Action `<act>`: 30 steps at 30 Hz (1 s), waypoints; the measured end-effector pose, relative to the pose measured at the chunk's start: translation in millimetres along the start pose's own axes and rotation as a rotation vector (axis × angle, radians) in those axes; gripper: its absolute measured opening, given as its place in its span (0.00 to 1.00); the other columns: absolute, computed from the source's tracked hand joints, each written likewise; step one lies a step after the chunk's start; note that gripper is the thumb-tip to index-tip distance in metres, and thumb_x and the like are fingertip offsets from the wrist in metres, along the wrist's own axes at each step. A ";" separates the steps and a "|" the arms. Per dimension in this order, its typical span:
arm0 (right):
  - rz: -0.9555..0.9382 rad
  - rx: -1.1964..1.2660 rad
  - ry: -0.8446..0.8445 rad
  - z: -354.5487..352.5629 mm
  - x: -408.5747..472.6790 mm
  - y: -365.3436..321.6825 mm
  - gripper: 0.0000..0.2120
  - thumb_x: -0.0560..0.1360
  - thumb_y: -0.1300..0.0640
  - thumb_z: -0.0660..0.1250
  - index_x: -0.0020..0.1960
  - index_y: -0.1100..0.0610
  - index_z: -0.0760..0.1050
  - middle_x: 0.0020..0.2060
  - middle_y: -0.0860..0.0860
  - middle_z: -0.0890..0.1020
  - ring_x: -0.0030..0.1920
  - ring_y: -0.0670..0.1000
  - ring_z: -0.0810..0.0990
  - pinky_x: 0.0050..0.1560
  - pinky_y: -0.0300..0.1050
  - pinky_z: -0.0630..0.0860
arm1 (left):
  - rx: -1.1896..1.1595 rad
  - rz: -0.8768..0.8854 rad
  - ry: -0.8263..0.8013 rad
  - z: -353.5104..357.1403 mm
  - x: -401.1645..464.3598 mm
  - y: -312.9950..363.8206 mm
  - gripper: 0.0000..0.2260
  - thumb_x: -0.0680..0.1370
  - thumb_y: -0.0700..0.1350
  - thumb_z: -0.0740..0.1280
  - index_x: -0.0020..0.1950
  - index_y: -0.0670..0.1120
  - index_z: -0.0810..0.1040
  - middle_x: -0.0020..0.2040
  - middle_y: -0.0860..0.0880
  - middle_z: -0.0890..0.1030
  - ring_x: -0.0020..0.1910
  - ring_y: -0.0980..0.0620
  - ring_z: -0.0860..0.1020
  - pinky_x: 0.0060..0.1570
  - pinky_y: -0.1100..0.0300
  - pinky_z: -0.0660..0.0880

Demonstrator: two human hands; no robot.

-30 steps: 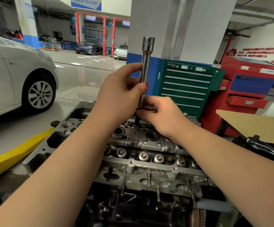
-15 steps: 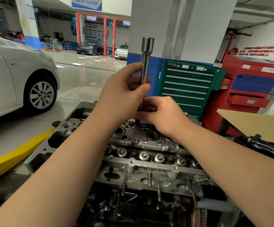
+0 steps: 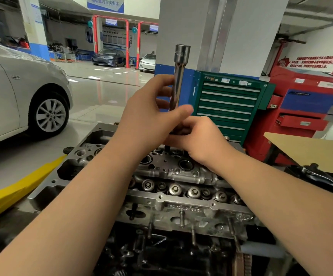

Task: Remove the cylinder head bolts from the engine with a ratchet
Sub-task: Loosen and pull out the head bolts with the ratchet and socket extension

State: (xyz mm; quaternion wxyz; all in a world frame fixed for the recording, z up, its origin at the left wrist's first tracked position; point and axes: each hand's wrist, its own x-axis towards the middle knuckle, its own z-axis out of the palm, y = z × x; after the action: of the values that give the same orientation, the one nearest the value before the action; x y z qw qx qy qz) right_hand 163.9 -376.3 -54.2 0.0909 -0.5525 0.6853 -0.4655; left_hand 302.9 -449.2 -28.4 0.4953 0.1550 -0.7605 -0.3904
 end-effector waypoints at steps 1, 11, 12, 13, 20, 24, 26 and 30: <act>-0.002 -0.025 0.020 -0.1 -0.2 0.2 0.12 0.68 0.48 0.82 0.41 0.52 0.82 0.36 0.45 0.85 0.37 0.47 0.83 0.42 0.52 0.79 | 0.065 0.007 0.011 0.0 0.5 -0.3 0.16 0.74 0.48 0.79 0.60 0.55 0.82 0.49 0.54 0.85 0.46 0.57 0.84 0.48 0.60 0.79; -0.054 0.016 -0.075 -0.9 0.0 3.6 0.09 0.75 0.60 0.76 0.53 0.51 0.83 0.44 0.45 0.88 0.48 0.45 0.86 0.54 0.47 0.81 | -0.038 -0.051 -0.016 -0.9 1.7 1.4 0.18 0.79 0.40 0.71 0.67 0.55 0.80 0.51 0.55 0.87 0.49 0.61 0.85 0.54 0.56 0.82; -0.040 -0.003 -0.056 -0.5 0.2 3.3 0.08 0.73 0.57 0.78 0.51 0.51 0.83 0.44 0.46 0.88 0.47 0.47 0.86 0.55 0.53 0.82 | -0.010 -0.037 -0.012 -0.4 2.0 1.4 0.17 0.78 0.43 0.74 0.65 0.56 0.81 0.51 0.55 0.86 0.48 0.60 0.85 0.53 0.56 0.82; -0.024 -0.012 -0.029 -0.2 0.7 3.1 0.09 0.71 0.54 0.80 0.49 0.51 0.83 0.43 0.47 0.87 0.46 0.49 0.86 0.55 0.56 0.82 | 0.034 -0.023 -0.001 -0.3 1.7 1.3 0.16 0.76 0.46 0.76 0.63 0.57 0.82 0.50 0.56 0.85 0.46 0.60 0.84 0.51 0.58 0.82; -0.072 0.067 -0.094 -1.2 -1.8 2.2 0.08 0.74 0.60 0.77 0.52 0.53 0.84 0.44 0.45 0.87 0.47 0.44 0.86 0.51 0.40 0.80 | 0.004 -0.079 0.049 -4.6 2.9 -0.3 0.19 0.76 0.41 0.76 0.65 0.54 0.81 0.45 0.54 0.88 0.45 0.60 0.86 0.54 0.52 0.82; -0.029 0.014 -0.028 -1.4 -0.8 1.9 0.09 0.71 0.57 0.81 0.49 0.52 0.84 0.42 0.48 0.88 0.45 0.47 0.86 0.51 0.53 0.82 | -0.052 -0.054 -0.043 -1.3 1.0 -0.5 0.23 0.78 0.42 0.74 0.71 0.56 0.75 0.52 0.57 0.86 0.51 0.62 0.84 0.55 0.57 0.82; -0.024 0.009 0.001 -0.9 -0.3 1.3 0.10 0.68 0.54 0.82 0.47 0.51 0.84 0.41 0.49 0.87 0.44 0.50 0.87 0.52 0.58 0.83 | 0.098 0.005 -0.060 0.4 0.4 -1.3 0.25 0.74 0.49 0.78 0.68 0.59 0.76 0.54 0.57 0.83 0.50 0.59 0.83 0.50 0.62 0.80; -0.065 0.048 -0.060 -0.8 -2.0 -0.1 0.09 0.70 0.54 0.79 0.49 0.52 0.84 0.44 0.48 0.88 0.47 0.49 0.86 0.52 0.52 0.83 | 0.176 0.024 0.013 -1.7 1.4 -0.6 0.15 0.71 0.47 0.80 0.56 0.57 0.85 0.43 0.55 0.86 0.45 0.57 0.83 0.50 0.61 0.78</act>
State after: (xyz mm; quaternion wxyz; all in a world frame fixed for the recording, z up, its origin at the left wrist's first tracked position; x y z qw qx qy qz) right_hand 164.2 -374.1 -54.4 0.1094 -0.5858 0.6525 -0.4680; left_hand 303.7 -451.3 -27.7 0.4891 0.1914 -0.7905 -0.3149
